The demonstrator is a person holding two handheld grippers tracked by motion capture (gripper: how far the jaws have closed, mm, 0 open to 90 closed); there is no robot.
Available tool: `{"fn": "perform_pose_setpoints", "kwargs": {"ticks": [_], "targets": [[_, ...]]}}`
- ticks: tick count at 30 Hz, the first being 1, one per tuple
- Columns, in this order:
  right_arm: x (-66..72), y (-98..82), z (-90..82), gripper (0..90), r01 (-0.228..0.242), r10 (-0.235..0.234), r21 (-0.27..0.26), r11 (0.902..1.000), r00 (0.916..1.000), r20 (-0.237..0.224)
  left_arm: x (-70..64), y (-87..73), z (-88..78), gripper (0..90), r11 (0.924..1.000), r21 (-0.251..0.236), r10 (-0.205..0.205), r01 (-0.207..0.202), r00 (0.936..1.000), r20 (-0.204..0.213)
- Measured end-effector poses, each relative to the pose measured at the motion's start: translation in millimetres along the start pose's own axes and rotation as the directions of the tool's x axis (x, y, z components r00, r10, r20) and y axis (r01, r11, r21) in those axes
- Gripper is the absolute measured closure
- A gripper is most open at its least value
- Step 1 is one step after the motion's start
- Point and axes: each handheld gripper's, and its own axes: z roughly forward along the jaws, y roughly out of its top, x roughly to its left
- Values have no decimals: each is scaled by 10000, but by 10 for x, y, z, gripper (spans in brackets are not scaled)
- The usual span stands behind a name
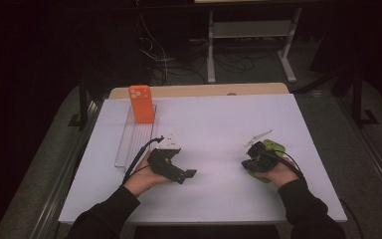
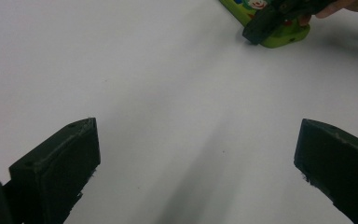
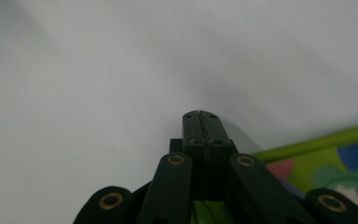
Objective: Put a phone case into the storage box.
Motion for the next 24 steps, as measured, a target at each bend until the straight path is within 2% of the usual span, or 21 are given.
{"fn": "perform_pose_setpoints", "kwargs": {"ticks": [4,7,8,18,21,23,24], "targets": [[-36,-111,-75,883,16,-15,-35,10000,9999,161,-1,-1,3,0,10000,24,-6,6,10000,15],[-56,-189,-142,883,-231,228,92,9997,9993,288,-1,0,1,0,10000,17,-2,2,10000,6],[-77,-213,-158,883,-172,169,85,9998,9992,366,-3,0,1,0,10000,1,-27,27,10000,17],[-307,-413,-295,883,-655,641,134,9978,9943,856,-8,-2,4,0,10000,10,-62,61,10000,48],[-355,-436,-320,882,-701,696,41,9975,9948,739,-10,-2,5,0,10000,-1,-61,61,10000,70],[-343,-418,-342,878,-768,783,-293,9966,9955,529,-13,-3,6,0,10000,-28,-87,87,9999,74],[-330,-401,-360,842,-767,787,-481,9959,9961,407,-9,-3,3,0,10000,11,-38,37,10000,81]]}}
